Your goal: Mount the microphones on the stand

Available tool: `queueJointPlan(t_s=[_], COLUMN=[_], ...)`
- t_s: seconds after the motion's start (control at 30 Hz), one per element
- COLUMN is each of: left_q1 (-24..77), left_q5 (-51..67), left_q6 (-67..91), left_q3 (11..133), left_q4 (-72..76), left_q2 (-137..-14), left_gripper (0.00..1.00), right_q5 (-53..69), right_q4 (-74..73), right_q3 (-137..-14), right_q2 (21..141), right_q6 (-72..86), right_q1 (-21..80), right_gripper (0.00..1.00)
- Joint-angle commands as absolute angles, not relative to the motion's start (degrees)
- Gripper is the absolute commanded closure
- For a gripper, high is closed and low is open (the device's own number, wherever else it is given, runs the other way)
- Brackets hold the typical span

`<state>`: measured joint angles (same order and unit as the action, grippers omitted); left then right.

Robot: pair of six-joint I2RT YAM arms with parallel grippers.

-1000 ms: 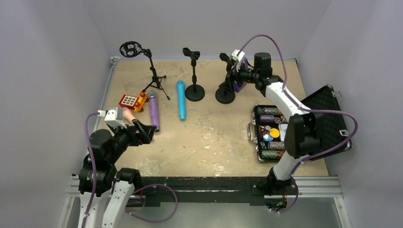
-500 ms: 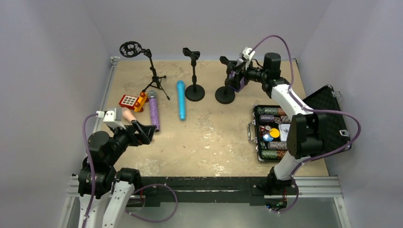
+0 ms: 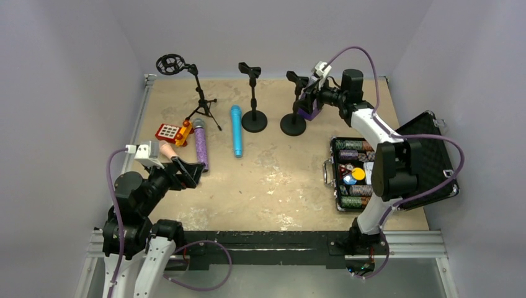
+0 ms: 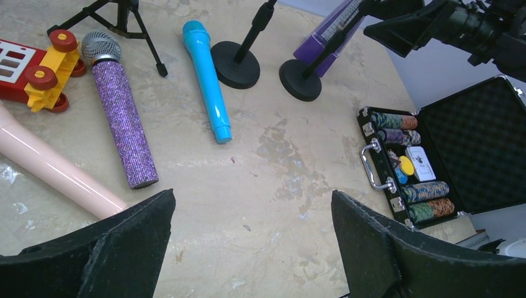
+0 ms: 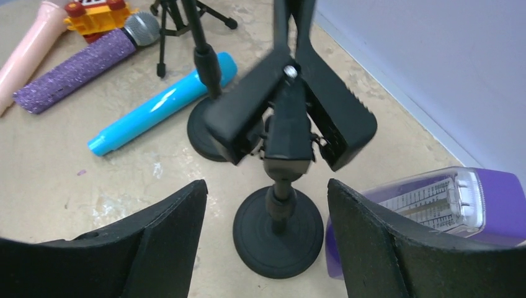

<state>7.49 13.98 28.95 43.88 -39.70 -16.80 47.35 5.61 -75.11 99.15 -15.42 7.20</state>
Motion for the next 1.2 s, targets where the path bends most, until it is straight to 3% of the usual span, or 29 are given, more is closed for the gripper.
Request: queueJointPlan(t_s=[0.0, 0.47, 0.57, 0.7, 0.8, 1.03, 1.17], left_q1=[7.03, 7.04, 7.03, 7.03, 7.03, 7.03, 7.03], left_q5=[14.96, 16.39, 16.58, 16.86, 17.64, 24.74, 27.94], left_q6=[29.97, 31.32, 31.54, 31.69, 31.78, 30.92, 30.97], left_q3=[43.20, 42.89, 42.97, 43.40, 43.61, 43.59, 44.07], left_q4=[-36.69, -34.16, -34.29, -34.48, -34.30, -32.63, -33.80], left_q2=[-16.44, -16.62, -16.37, -16.35, -16.35, -17.36, -19.14], left_gripper=[0.00, 0.00, 0.01, 0.01, 0.01, 0.01, 0.00], right_q5=[45.06, 51.02, 53.12, 57.62, 60.44, 69.09, 70.46], right_q4=[10.40, 15.32, 15.87, 16.33, 17.87, 8.73, -5.39], right_q3=[-78.57, -82.40, -82.98, -81.87, -79.31, -74.18, -69.46], right_q2=[102.45, 106.87, 107.33, 105.75, 102.94, 92.37, 84.77], right_q6=[-15.29, -14.62, -12.99, -12.55, -12.36, -18.19, -29.08], right_q1=[7.59, 7.71, 7.72, 6.96, 6.19, 6.12, 7.33], right_gripper=[0.26, 0.42, 0.55, 0.83, 0.96, 1.00, 1.00])
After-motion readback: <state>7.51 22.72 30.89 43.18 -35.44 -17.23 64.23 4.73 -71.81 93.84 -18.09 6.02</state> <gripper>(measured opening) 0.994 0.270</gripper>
